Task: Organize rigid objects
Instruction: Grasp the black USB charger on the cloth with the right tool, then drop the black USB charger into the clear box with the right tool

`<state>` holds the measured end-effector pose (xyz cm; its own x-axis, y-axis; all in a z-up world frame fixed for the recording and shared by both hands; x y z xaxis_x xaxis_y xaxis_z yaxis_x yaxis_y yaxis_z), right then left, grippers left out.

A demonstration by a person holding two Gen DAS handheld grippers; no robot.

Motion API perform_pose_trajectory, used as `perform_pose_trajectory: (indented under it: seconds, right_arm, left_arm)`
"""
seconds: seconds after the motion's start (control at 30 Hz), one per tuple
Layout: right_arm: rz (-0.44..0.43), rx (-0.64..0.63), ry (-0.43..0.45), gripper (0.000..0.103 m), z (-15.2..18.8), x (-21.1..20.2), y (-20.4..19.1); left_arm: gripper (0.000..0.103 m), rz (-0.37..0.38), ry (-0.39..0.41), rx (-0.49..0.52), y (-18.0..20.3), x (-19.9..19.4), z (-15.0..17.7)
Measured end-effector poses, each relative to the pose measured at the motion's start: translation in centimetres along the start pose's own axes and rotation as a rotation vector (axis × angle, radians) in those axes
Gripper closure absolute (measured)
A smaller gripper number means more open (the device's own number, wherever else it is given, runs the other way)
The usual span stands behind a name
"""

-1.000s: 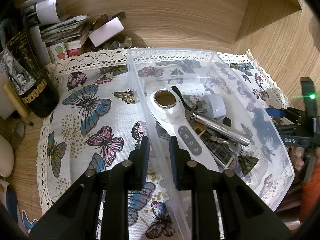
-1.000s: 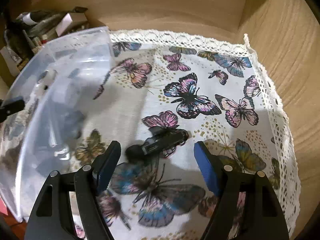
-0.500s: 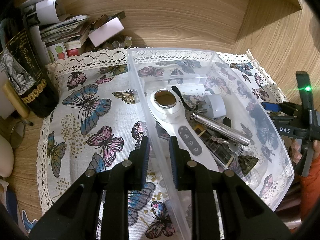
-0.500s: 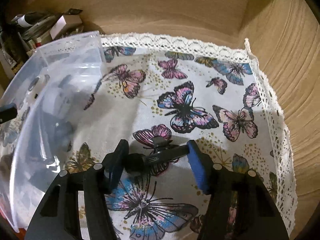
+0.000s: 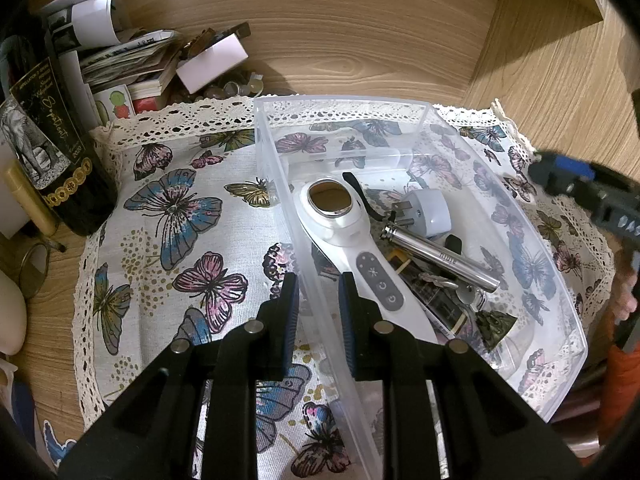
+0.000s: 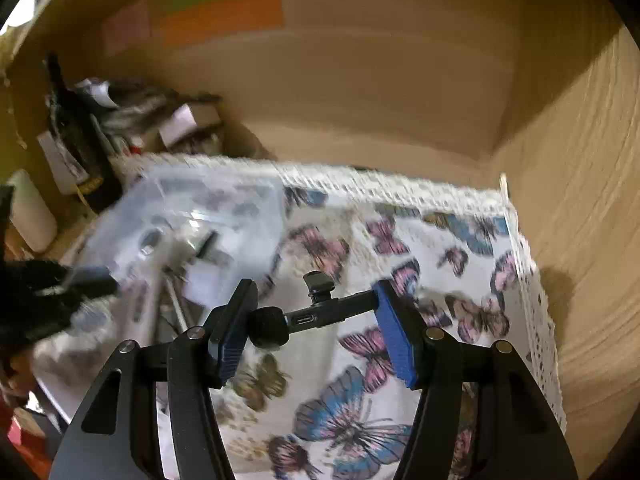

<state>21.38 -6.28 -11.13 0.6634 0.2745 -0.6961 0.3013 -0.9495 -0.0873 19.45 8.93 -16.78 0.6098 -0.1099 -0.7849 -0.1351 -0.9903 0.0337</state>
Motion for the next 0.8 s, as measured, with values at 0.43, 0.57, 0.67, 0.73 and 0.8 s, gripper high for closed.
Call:
perform_pose_trajectory:
  seconds: [0.43,0.57,0.67,0.73,0.8]
  right_arm:
    - [-0.103,-0.097,0.014,0.046,-0.5,0.0,-5.6]
    - [-0.123,-0.12,-0.024,0.046,0.3,1.1,-6.7]
    - [-0.13,-0.134,-0.062,0.046,1.0,2.0,-7.3]
    - [-0.134,-0.146,-0.087,0.046,1.4,2.7,-7.7]
    - [-0.14,-0.15,-0.1,0.046,1.7,3.1,-7.9]
  left_arm:
    - [0.084,0.0,0.0,0.0,0.0,0.0,0.0]
    - [0.084,-0.001,0.0,0.001,0.0,0.0,0.0]
    - [0.084,-0.001,0.0,0.001,0.0,0.0,0.0]
    - [0.084,-0.001,0.0,0.0,0.0,0.0,0.0]
    - [0.084,-0.001,0.0,0.001,0.0,0.0,0.0]
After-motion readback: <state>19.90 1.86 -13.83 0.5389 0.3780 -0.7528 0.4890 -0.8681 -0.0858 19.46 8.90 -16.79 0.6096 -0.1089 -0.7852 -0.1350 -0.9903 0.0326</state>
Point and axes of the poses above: each gripper's, at about its wrist camera, not at the fingertips, and x roughly the way its jaws point, y to its right, z to its underside, the point moved 6 cm from there along x, roughly the way its jaws point, and after that the axes turned 8 degrees about x, right-handed, at the moved point
